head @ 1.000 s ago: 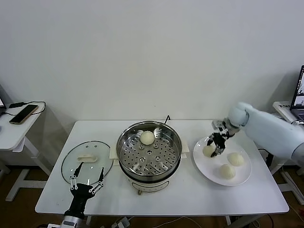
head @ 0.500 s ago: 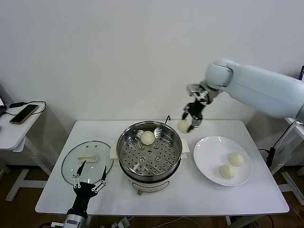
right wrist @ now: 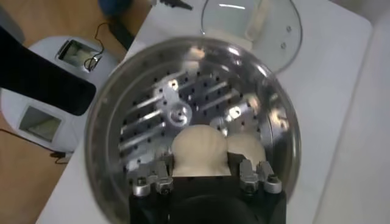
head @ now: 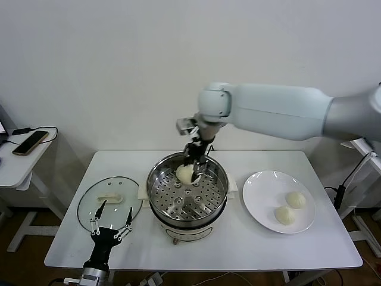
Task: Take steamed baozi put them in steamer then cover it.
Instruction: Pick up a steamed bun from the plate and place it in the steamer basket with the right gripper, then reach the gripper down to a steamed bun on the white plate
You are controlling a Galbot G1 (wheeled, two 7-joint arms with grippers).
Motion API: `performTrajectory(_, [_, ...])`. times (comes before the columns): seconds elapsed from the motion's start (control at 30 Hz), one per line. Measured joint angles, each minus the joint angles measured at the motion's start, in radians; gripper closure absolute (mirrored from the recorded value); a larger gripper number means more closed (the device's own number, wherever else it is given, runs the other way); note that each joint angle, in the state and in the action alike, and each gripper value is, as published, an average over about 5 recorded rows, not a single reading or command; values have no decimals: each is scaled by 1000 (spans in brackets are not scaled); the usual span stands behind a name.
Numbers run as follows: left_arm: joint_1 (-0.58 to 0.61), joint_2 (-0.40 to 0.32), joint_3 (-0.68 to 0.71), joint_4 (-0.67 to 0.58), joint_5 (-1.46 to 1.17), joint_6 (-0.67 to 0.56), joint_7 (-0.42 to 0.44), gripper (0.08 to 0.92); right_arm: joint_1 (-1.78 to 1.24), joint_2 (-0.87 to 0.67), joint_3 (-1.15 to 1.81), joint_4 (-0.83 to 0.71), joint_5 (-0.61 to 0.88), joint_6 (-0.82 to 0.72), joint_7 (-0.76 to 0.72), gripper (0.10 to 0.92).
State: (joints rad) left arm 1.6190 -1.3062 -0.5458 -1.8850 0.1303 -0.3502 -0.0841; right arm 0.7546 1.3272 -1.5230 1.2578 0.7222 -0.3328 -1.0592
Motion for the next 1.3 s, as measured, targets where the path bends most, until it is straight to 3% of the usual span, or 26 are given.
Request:
performTrajectory(0.57, [-3, 6, -8, 7, -1, 0, -4, 177, -117, 177, -28, -141, 9, -28, 81, 409])
performTrajectory(0.8, [-2, 5, -9, 4, -2, 1, -5, 177, -129, 188, -31, -150, 2, -31, 88, 278])
performTrajectory(0.93, [-2, 5, -9, 1, -2, 2, -5, 177, -119, 173, -23, -131, -11, -31, 80, 211])
performTrajectory(1.3, [-9, 6, 2, -5, -1, 10, -5, 177, -35, -46, 54, 13, -123, 6, -22, 203])
